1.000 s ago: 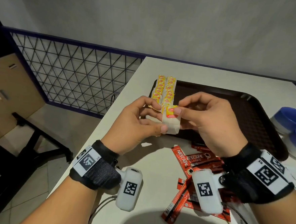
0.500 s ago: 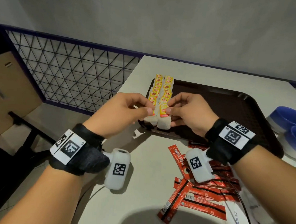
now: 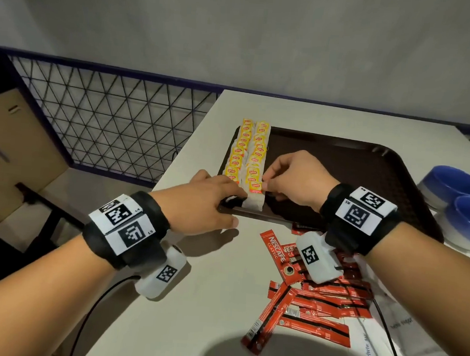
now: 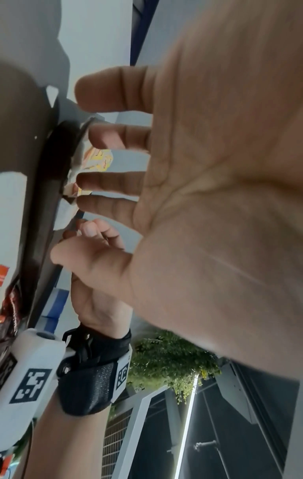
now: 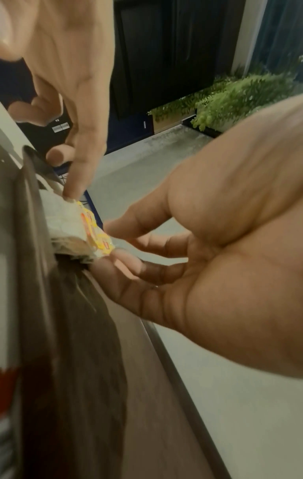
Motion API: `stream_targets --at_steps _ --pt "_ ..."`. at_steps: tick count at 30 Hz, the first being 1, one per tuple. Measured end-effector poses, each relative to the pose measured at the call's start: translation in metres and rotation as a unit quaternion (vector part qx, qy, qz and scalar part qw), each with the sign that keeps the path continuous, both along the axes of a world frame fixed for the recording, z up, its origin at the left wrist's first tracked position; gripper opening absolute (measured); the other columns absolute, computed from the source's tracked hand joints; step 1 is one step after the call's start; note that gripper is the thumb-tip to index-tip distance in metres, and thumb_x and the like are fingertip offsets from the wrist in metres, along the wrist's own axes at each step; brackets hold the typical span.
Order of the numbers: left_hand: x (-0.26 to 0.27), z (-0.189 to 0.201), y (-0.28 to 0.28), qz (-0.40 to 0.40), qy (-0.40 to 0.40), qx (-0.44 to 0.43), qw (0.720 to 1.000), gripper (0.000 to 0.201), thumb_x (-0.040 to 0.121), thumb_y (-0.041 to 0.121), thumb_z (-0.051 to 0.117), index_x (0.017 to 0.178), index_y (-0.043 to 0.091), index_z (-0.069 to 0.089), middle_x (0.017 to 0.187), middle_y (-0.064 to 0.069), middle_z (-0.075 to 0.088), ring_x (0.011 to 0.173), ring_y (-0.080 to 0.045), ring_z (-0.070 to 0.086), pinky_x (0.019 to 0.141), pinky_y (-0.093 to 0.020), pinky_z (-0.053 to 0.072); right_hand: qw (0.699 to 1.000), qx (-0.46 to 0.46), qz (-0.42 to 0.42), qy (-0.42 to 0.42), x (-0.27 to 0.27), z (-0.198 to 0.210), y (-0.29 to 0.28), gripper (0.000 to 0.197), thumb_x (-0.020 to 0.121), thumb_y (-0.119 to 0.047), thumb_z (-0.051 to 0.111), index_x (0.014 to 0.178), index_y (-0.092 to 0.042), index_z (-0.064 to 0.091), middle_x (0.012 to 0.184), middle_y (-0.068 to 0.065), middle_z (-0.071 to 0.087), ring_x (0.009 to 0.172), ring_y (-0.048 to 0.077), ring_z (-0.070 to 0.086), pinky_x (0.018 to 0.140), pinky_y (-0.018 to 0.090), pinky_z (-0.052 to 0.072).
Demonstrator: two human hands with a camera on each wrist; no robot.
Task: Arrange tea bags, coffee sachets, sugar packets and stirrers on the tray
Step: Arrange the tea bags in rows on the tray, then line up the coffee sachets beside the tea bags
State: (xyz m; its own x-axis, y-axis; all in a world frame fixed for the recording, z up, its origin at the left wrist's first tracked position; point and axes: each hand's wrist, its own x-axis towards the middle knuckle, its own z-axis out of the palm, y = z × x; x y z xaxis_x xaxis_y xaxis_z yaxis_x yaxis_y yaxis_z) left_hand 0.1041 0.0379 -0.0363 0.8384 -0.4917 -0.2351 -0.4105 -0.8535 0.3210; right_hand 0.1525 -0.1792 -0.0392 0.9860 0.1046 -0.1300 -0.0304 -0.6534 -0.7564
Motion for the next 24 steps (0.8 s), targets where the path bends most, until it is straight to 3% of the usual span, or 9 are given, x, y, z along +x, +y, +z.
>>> stream_targets --at_steps 4,14,16,18,20,22,24 --pt "-0.004 -0.002 -0.002 -0.005 0.006 0.013 1.000 0.059 0.100 0.053 0.056 0.154 0.042 0.036 0.149 0.015 0.041 0.125 -0.017 0.029 0.112 -0.037 0.034 0.998 -0.020 0.036 0.042 -0.011 -0.001 0.001 0.002 0.086 -0.011 0.083 0.087 -0.011 0.081 0.081 0.000 0.079 0.080 0.019 0.078 0.079 0.037 0.066" --pt "-0.010 -0.002 -0.004 0.002 -0.002 0.009 1.000 0.055 0.099 0.052 0.057 0.151 0.039 0.043 0.139 0.013 0.045 0.120 -0.014 0.029 0.109 -0.037 0.037 0.997 -0.045 0.053 0.034 -0.018 0.005 0.001 0.004 0.088 -0.021 0.082 0.088 -0.017 0.082 0.088 -0.001 0.079 0.087 0.018 0.076 0.086 0.038 0.064" --pt "-0.014 0.004 -0.003 0.004 -0.021 -0.025 0.999 0.048 0.098 0.047 0.061 0.144 0.039 0.050 0.133 0.014 0.050 0.119 -0.012 0.035 0.103 -0.030 0.040 0.998 -0.021 0.042 0.036 -0.027 0.014 -0.008 0.005 0.091 -0.022 0.079 0.090 -0.017 0.081 0.088 -0.001 0.079 0.087 0.020 0.077 0.081 0.036 0.066" --pt "-0.020 0.013 -0.006 -0.004 -0.031 -0.077 0.997 0.036 0.098 0.039 0.065 0.133 0.037 0.060 0.121 0.016 0.060 0.111 -0.007 0.050 0.089 -0.020 0.043 0.999 -0.011 0.041 0.019 -0.040 0.025 -0.023 0.005 0.092 -0.023 0.078 0.088 -0.020 0.081 0.083 -0.003 0.079 0.082 0.017 0.077 0.076 0.032 0.066" --pt "-0.027 0.023 -0.012 -0.030 -0.019 -0.118 0.992 0.024 0.097 0.034 0.067 0.120 0.038 0.067 0.107 0.017 0.066 0.098 -0.004 0.060 0.080 -0.021 0.048 0.999 -0.015 0.052 0.003 -0.056 0.035 -0.041 0.006 0.091 -0.023 0.079 0.085 -0.022 0.080 0.079 -0.005 0.079 0.075 0.014 0.076 0.071 0.029 0.065" --pt "-0.032 0.029 -0.023 -0.070 -0.002 -0.106 0.992 0.019 0.097 0.035 0.068 0.115 0.039 0.069 0.103 0.018 0.067 0.094 -0.003 0.062 0.078 -0.021 0.050 0.996 -0.045 0.074 -0.001 -0.072 0.041 -0.058 0.006 0.089 -0.025 0.080 0.084 -0.023 0.080 0.078 -0.007 0.078 0.071 0.009 0.074 0.070 0.026 0.062" --pt "-0.035 0.031 -0.038 -0.102 0.007 -0.058 0.993 0.022 0.097 0.036 0.068 0.118 0.040 0.069 0.108 0.020 0.063 0.095 -0.002 0.061 0.081 -0.023 0.050 0.987 -0.116 0.108 0.006 -0.085 0.041 -0.070 0.002 0.088 -0.030 0.081 0.087 -0.029 0.081 0.083 -0.014 0.077 0.078 0.002 0.072 0.073 0.019 0.057"
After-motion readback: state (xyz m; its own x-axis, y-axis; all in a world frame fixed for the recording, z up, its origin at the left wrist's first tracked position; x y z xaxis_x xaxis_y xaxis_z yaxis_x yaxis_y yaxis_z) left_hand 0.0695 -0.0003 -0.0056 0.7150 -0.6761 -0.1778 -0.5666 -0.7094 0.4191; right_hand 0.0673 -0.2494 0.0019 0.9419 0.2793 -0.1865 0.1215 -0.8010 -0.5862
